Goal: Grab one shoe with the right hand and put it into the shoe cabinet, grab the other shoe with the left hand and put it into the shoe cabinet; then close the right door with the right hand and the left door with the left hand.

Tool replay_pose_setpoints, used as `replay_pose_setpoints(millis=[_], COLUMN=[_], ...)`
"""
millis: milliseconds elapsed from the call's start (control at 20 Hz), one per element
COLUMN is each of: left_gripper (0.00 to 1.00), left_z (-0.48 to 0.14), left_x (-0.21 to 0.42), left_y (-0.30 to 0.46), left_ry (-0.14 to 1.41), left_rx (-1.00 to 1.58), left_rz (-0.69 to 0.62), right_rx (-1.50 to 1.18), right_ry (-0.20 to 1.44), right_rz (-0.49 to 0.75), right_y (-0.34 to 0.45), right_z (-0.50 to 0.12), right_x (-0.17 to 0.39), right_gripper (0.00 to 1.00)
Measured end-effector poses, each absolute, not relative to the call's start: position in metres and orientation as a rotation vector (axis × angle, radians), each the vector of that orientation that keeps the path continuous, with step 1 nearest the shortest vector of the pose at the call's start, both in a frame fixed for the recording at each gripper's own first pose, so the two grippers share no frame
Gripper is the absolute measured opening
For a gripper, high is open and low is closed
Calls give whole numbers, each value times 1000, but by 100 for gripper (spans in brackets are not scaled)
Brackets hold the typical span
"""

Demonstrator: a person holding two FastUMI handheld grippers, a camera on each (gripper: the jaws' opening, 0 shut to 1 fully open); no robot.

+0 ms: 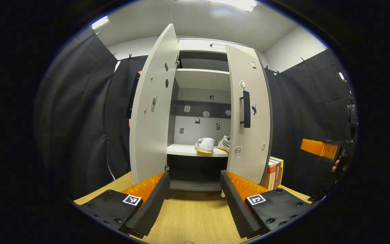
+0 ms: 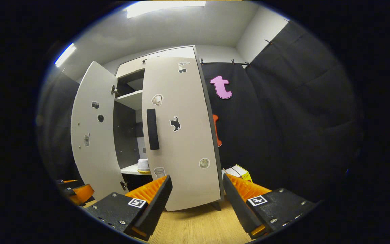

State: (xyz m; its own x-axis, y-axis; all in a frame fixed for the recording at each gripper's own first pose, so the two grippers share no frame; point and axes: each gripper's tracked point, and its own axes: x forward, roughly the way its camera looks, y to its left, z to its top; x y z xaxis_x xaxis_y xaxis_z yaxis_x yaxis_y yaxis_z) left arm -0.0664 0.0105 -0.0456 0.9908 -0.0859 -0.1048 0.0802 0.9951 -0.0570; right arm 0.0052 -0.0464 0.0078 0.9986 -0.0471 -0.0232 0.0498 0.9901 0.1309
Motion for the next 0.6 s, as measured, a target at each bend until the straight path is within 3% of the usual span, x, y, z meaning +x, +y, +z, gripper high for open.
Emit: replay_pose_setpoints(millis=[300,600], left_gripper=[96,96], left_z=[-13,30], left_x=[-61,-47], left_y=[28,132], left_ry=[51,-31], left_rx=[-123,-85], left_rz=[-54,153], right_rx=[129,116], right_ry=[27,28], right_rz=[-35,11], right_y=[-44,-26], right_z=[0,-8], right_x=[-2,-14], right_gripper=[94,94])
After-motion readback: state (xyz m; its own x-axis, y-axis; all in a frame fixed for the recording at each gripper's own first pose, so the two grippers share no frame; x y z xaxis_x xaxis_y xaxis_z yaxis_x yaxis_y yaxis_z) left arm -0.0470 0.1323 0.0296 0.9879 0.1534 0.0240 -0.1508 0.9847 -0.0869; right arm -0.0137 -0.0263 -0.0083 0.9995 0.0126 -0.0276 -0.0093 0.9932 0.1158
